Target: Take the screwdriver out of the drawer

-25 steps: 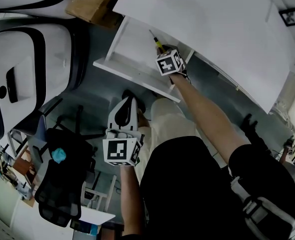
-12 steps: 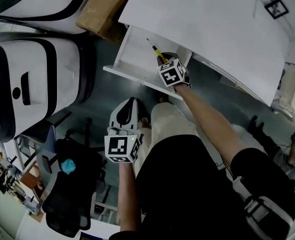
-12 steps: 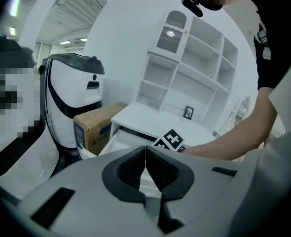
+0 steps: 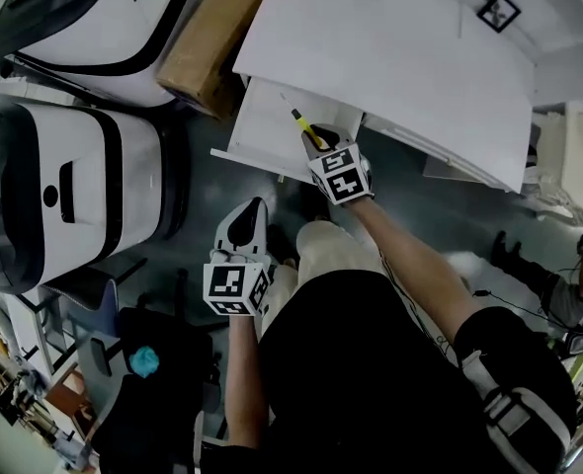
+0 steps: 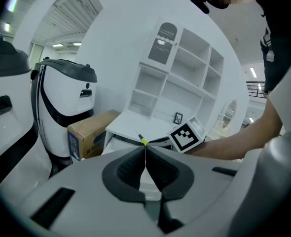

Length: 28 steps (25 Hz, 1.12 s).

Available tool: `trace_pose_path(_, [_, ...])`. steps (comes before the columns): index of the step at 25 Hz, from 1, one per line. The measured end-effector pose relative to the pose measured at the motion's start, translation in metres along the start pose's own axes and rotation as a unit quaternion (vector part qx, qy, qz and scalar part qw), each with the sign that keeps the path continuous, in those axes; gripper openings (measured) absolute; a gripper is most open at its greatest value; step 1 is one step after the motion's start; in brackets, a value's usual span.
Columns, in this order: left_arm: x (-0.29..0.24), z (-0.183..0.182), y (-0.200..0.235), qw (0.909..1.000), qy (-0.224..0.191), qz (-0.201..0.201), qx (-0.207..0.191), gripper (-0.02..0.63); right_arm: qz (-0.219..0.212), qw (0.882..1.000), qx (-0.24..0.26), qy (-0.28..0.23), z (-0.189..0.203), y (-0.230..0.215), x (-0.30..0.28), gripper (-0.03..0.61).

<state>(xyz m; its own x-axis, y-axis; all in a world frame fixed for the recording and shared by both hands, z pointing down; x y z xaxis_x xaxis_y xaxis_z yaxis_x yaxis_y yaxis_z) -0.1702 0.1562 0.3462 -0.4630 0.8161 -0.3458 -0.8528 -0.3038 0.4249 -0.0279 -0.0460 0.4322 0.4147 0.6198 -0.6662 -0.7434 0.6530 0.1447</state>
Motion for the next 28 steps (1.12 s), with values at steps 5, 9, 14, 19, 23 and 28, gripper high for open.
trace_pose_path(5, [0.023,-0.007,-0.007,0.9993,-0.023,0.018,-0.023,0.025,-0.001,0.998,-0.038,-0.057,-0.018,0.012,0.064,0.081])
trace_pose_path(9, [0.041,-0.012,-0.014,0.9981,-0.04,0.03,-0.037,0.025,-0.008,0.991,-0.071,-0.11,-0.033,0.022,0.118,0.081])
trace_pose_path(14, [0.064,-0.023,-0.019,0.9958,-0.062,0.044,-0.05,0.025,-0.034,0.98,-0.115,-0.161,-0.049,0.037,0.176,0.081])
trace_pose_path(19, [0.083,-0.036,-0.024,0.9928,-0.083,0.056,-0.066,0.025,-0.052,0.969,-0.13,-0.204,-0.06,0.051,0.22,0.081])
trace_pose_path(23, [0.095,-0.045,-0.031,0.9913,-0.091,0.058,-0.075,0.025,-0.066,0.96,-0.137,-0.236,-0.066,0.056,0.251,0.081])
trace_pose_path(28, [0.11,-0.049,-0.042,0.9892,-0.101,0.062,-0.086,0.025,-0.088,0.948,-0.145,-0.268,-0.066,0.063,0.28,0.081])
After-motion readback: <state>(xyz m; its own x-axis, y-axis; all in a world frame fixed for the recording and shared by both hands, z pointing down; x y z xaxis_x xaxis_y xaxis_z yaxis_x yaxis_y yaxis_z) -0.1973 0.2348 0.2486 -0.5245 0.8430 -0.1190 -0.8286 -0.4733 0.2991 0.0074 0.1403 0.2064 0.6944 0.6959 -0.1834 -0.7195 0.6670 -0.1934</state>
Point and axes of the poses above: the fingertips, and each gripper's own axes: x backward along the fingers, y to its left, z out of its underside, the point moved 10 cm from there along x, backward along the fingers, and after that the axes turned 15 degrees about z, right-handed, at the moved point
